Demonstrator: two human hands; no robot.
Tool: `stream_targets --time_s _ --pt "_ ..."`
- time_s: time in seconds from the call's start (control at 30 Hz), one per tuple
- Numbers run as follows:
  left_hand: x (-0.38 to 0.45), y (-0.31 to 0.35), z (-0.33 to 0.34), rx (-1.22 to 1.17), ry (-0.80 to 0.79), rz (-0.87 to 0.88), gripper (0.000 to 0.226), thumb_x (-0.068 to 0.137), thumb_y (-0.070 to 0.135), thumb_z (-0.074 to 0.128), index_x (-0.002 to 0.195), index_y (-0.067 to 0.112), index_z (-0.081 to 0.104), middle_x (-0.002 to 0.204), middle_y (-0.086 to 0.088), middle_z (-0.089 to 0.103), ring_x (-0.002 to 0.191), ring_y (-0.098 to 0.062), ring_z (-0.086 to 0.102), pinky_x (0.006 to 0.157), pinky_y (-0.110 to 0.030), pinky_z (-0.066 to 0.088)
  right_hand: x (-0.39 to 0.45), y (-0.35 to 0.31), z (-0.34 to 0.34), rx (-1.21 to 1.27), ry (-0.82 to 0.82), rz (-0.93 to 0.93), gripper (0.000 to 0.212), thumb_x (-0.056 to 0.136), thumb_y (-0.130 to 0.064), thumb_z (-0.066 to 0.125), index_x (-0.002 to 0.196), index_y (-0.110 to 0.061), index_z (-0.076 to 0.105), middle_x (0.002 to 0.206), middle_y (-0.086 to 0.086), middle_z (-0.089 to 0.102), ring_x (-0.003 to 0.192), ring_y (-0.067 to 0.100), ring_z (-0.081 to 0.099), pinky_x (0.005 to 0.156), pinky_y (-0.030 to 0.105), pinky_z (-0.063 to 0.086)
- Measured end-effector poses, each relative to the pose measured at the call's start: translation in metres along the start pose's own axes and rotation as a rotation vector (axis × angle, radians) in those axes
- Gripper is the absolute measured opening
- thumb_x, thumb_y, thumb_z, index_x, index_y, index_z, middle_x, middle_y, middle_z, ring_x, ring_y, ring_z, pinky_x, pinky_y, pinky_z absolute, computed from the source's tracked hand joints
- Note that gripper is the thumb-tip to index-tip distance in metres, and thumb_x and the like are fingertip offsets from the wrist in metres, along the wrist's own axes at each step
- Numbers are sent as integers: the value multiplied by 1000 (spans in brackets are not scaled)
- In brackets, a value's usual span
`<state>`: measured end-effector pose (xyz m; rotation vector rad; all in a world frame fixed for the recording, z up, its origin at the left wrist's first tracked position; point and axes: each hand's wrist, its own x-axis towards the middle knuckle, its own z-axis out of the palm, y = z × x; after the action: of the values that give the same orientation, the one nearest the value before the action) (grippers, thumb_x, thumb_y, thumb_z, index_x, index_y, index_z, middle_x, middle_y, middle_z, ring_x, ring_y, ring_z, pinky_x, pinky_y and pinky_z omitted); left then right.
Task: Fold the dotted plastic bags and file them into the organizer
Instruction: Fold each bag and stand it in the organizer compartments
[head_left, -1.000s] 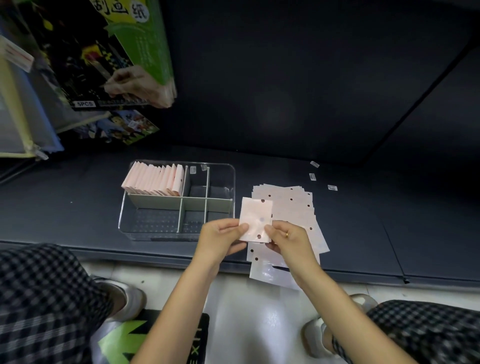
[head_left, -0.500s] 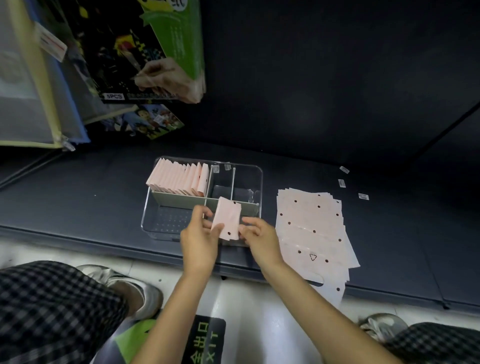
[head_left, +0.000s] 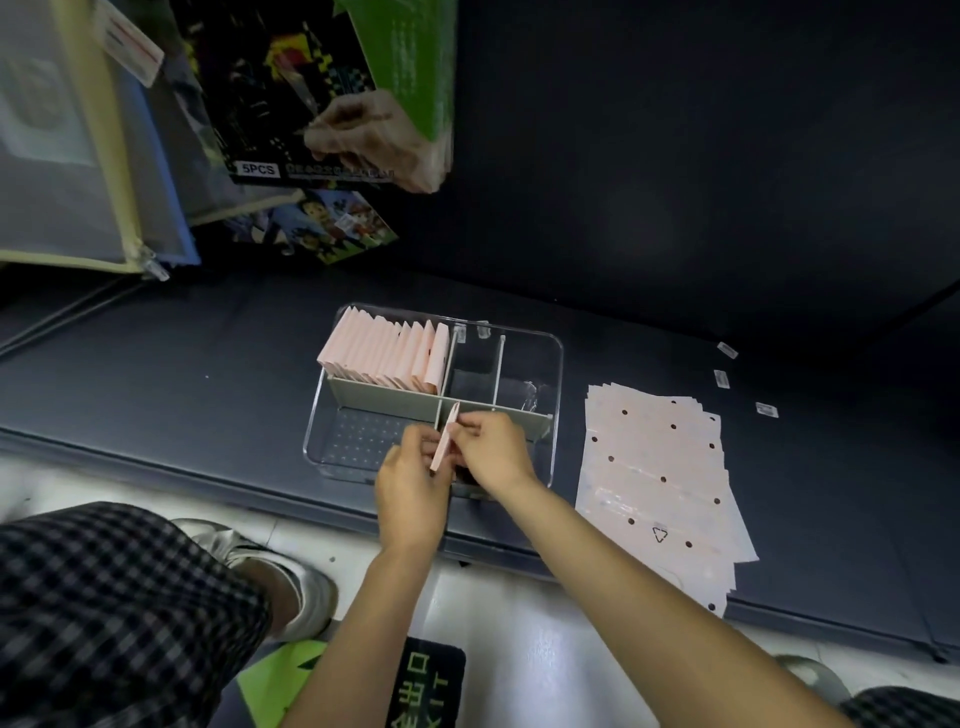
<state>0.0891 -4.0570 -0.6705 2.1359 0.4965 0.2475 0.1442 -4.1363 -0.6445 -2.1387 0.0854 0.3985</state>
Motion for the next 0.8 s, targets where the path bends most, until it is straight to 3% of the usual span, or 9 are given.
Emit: stream_targets --time_s 0.07,0.17,0.33,0.5,0.6,0.67,0.7,0.8 --pt "-2 -1 1 40 20 -16 20 80 13 72 93 16 57 88 -2 63 84 -21 57 69 -35 44 3 -2 1 -75 -2 -3 20 92 -15 55 88 -5 72 85 12 72 80 25 67 73 31 51" --pt "-6 -5 0 191 109 18 20 75 22 77 85 18 60 86 0 61 88 -24 49 71 -29 26 7 -5 6 -15 -28 29 16 91 -12 56 96 -5 70 92 13 72 83 27 68 80 33 54" --pt "-4 -13 -1 253 130 -35 15 77 29 74 76 22 61 87 2 63 90 -24 47 74 -32 23 9 -4 12 19 -35 49 16 92 -14 57 104 -7 64 100 10 70 87 25 68 82 30 53" --pt "1 -12 -2 303 141 -56 19 80 28 72 72 24 55 83 3 67 91 -24 46 71 -29 12 -6 3 -8 18 -75 -25 21 92 -18 57 109 -9 65 102 10 70 93 21 66 89 35 52" --pt "1 -10 -2 314 140 -46 22 80 27 70 71 26 51 83 1 66 93 -26 47 70 -31 13 -32 34 -41 53 9 -122 16 92 -17 57 105 -17 67 93 -6 68 87 6 64 83 21 52" --pt "1 -9 0 327 125 -20 19 81 25 70 72 23 53 81 -1 65 92 -28 47 71 -32 14 -52 67 -70 -45 69 -152 15 92 -18 57 103 -22 67 93 -15 65 85 -2 61 74 8 46" --pt "1 -9 1 337 113 -3 17 81 24 69 72 21 55 80 -3 65 92 -29 48 71 -32 14 -61 86 -86 -117 95 -154 15 92 -18 57 104 -22 66 97 -15 64 88 0 60 73 8 46" --pt "1 -8 3 374 72 31 15 82 25 68 73 20 57 80 -5 65 94 -31 49 74 -35 19 -86 140 -129 -385 109 -141 23 89 -23 63 112 -19 63 113 -8 59 105 12 53 90 21 43"
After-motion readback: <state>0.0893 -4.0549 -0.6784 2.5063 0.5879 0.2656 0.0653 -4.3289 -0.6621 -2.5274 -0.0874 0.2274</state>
